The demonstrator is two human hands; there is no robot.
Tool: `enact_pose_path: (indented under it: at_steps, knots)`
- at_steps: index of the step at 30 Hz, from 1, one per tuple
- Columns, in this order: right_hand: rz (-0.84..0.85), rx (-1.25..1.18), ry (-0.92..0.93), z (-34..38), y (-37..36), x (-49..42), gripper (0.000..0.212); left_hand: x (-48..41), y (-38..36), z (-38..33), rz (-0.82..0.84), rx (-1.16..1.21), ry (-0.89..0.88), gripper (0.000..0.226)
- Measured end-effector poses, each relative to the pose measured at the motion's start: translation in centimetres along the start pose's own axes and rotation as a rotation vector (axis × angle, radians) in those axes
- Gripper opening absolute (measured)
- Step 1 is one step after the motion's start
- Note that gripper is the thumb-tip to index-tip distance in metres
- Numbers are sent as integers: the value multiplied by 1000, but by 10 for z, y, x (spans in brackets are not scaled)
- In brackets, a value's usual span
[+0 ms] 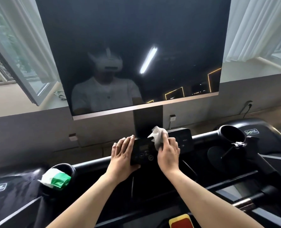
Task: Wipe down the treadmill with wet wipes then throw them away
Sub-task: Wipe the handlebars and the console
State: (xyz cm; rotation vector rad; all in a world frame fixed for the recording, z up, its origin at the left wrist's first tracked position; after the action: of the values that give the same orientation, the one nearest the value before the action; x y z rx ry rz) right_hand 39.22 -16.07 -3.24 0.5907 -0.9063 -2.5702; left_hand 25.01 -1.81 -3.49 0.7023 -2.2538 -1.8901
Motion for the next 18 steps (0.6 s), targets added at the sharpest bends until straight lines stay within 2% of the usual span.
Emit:
enact_pose_path:
  at_steps: [2,4,7,11,14,18]
  knots:
    - [-27,-6,-10,10,-4,6,64,0,-2,2,-18,1,-4,122]
    - [1,0,120,26,-16,20,68,0,-5,5,-25,22,-3,121]
    - [133,0,299,40,-29,45,70,1,-6,10,-53,67,-25,116]
    - [205,12,358,27,-24,52,65,2,-5,14,-27,75,-56,111]
    - [115,-16,280,3,-10,47,65,1,-3,10,60,57,-32,113]
    - [21,-178,-12,-1,0,47,62,0,2,7,67,102,-27,100]
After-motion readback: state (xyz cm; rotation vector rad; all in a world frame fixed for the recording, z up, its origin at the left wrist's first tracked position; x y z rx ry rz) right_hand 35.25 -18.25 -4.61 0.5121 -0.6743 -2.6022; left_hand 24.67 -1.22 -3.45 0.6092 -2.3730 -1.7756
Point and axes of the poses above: each hand's wrist, its own x-axis away from the middle knuckle, its own y-axis out of the back of the hand, z = x × y, the point moved 3 cm from there along -x, towards the middle knuckle, and after that the axes turned 7 degrees about -x, right-handed, at the moved point
